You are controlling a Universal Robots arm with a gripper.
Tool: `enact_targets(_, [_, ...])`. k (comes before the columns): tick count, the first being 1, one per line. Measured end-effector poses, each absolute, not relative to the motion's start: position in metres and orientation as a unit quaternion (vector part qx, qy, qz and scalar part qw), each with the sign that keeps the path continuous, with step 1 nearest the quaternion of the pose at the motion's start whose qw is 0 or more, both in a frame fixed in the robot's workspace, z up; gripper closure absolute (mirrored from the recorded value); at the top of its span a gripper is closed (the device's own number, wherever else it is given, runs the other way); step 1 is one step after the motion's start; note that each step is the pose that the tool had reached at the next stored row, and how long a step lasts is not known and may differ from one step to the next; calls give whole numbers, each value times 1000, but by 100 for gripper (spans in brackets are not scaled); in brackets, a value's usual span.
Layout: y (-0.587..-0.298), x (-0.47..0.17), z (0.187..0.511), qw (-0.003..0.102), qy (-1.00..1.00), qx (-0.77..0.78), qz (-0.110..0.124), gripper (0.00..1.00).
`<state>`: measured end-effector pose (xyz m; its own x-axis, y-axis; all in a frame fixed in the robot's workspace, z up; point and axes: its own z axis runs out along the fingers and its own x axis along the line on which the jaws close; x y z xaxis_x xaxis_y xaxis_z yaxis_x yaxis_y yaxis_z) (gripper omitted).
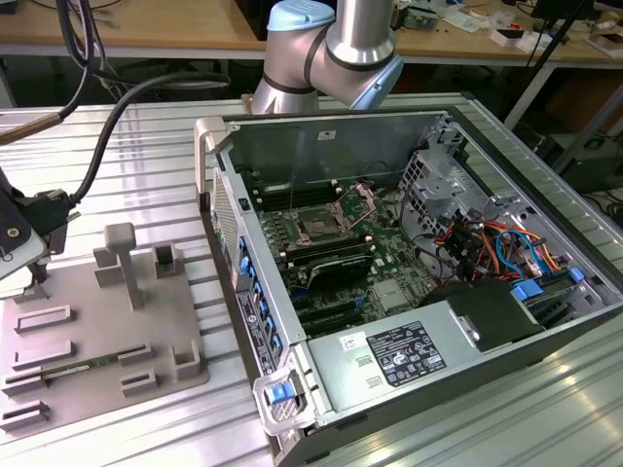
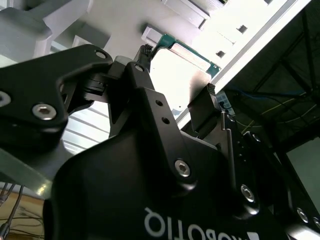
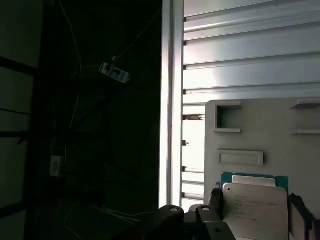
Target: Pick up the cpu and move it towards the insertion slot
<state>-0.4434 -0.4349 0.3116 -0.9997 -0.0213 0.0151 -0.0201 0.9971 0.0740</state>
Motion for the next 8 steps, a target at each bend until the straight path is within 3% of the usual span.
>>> enact_targets(8, [-435,-443,320,8,-999,10,-37,45])
